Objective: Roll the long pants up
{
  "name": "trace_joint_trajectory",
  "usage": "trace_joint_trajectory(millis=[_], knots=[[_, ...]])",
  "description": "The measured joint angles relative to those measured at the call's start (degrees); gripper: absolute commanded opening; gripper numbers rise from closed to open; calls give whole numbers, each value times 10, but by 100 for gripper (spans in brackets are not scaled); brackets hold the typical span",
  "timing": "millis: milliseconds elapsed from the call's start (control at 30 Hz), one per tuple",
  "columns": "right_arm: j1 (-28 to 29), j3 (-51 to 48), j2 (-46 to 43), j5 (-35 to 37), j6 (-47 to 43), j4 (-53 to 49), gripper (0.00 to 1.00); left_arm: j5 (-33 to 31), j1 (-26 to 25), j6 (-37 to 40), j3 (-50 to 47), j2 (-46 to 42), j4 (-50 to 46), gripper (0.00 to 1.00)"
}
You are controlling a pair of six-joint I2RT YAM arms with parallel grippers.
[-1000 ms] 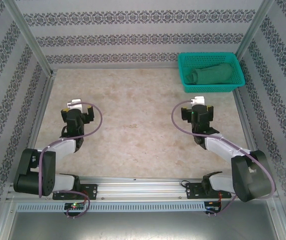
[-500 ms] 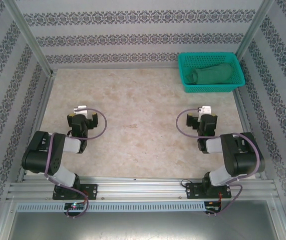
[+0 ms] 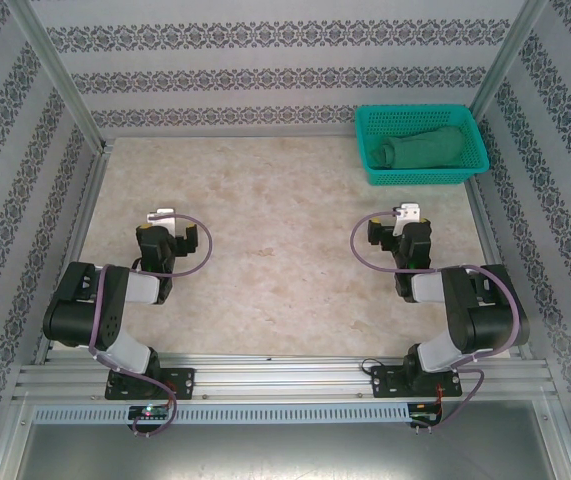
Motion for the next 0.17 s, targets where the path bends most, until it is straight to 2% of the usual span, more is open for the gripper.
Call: trace_joint_trajectory(millis=[167], knots=[[-7,3,0,-11,0,-4,98,3,0,0,0,0,-1,100]])
